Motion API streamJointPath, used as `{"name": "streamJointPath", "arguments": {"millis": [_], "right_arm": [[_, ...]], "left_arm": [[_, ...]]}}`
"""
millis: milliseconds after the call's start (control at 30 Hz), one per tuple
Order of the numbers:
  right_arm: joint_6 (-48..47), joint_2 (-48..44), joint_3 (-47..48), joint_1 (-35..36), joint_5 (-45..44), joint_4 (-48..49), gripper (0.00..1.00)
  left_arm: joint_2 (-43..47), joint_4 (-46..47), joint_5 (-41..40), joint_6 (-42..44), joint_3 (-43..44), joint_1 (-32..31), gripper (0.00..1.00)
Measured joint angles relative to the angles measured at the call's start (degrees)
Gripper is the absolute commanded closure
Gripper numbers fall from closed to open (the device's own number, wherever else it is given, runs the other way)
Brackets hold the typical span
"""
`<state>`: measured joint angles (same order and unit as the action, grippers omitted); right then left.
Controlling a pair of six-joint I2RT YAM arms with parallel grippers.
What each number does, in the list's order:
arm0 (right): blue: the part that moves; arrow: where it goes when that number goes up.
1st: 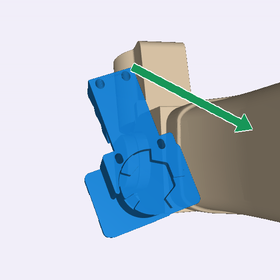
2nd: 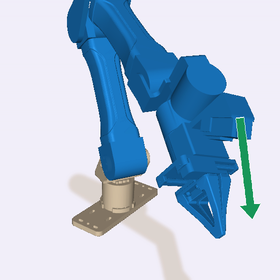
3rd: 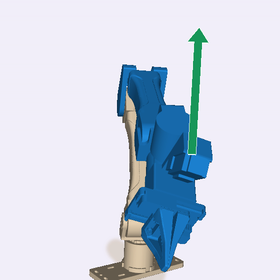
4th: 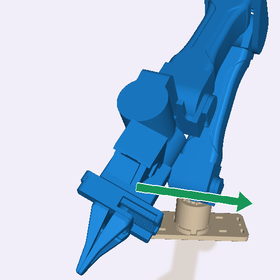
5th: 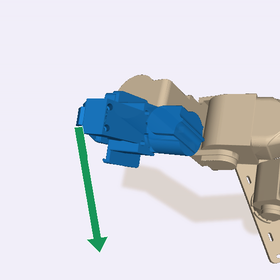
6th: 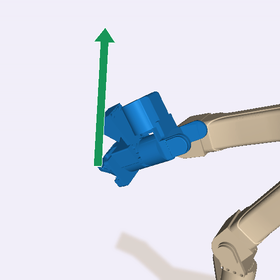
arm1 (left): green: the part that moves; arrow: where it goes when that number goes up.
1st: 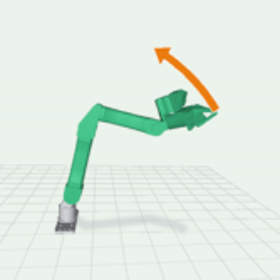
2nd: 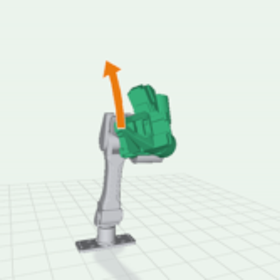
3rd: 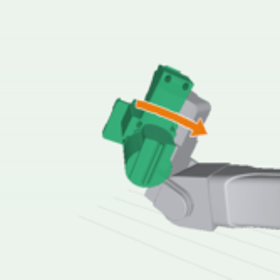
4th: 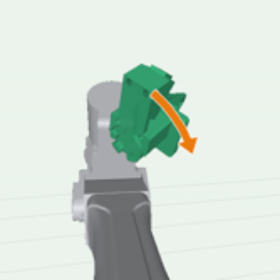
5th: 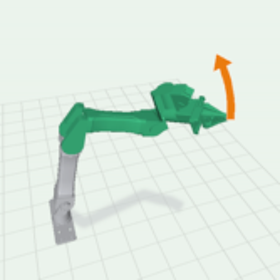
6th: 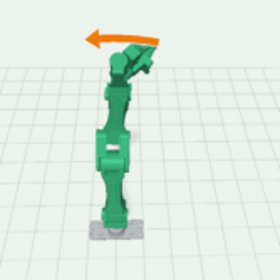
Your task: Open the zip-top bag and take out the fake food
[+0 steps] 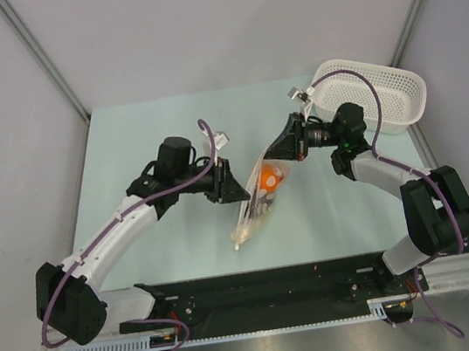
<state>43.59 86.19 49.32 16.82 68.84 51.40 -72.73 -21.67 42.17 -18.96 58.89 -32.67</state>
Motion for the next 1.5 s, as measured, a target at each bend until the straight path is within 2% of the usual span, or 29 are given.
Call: {"name": "streamJointPath", "arguments": {"millis": [67, 167, 300, 367, 400, 467, 500, 567, 600, 800, 967, 1267, 1433, 1500], "right_arm": [[0.2, 0.0, 0.0, 0.0, 0.0, 0.0, 1.00], [0.7, 0.0, 0.0, 0.4, -0.3, -0.2, 0.96], [1.7, 0.1, 0.1, 0.7, -2.0, -2.6, 0.76], [1.8, 0.0, 0.3, 0.9, -4.2, -6.0, 0.71], [1.9, -0.2, 0.5, 1.0, -5.3, -8.3, 0.61], [1.4, -0.9, 1.0, 1.0, -8.0, -14.4, 0.50], [0.6, -1.6, 1.8, 1.0, -9.5, -18.9, 0.36], [-1.0, -3.0, 3.7, 1.0, -14.0, -28.3, 0.24], [-1.9, -3.8, 4.7, 0.9, -16.0, -32.9, 0.01], [-5.6, -8.1, 9.4, -2.7, -24.5, -55.5, 0.00], [-7.6, -9.2, 12.3, -2.5, -29.0, -67.1, 0.00], [-7.6, -10.9, 14.1, 4.7, -33.9, -73.0, 0.09], [-7.4, -10.7, 15.4, 7.6, -36.1, -74.8, 0.08], [-7.6, -10.5, 16.1, 8.7, -37.0, -75.7, 0.13]], "left_arm": [[0.0, 0.1, 0.1, 0.0, -0.5, 0.0, 1.00], [0.0, 0.0, -0.1, 0.2, -0.8, 0.0, 1.00], [0.8, -1.0, -1.7, 0.7, -0.7, 0.0, 1.00], [1.3, -2.3, -2.9, 0.5, 0.2, 0.2, 1.00], [1.5, -3.0, -3.4, 0.4, 1.1, 0.2, 1.00], [1.5, -3.1, -4.1, -0.5, 2.5, 0.2, 1.00], [1.5, -2.9, -4.1, -1.1, 2.9, 0.2, 1.00], [1.5, -1.6, -4.2, -3.1, 3.1, 0.2, 1.00], [1.4, -1.0, -4.1, -4.0, 3.1, 0.2, 1.00], [0.7, 1.5, -6.3, -9.2, 4.2, 0.2, 1.00], [-0.3, 2.0, -7.9, -11.0, 5.5, 0.2, 1.00], [-4.3, 5.9, -8.0, -15.1, 5.5, 0.0, 1.00], [-5.5, 6.7, -8.0, -15.6, 6.4, -1.0, 1.00], [-5.6, 6.9, -8.0, -15.7, 6.5, -1.2, 1.00]]}}
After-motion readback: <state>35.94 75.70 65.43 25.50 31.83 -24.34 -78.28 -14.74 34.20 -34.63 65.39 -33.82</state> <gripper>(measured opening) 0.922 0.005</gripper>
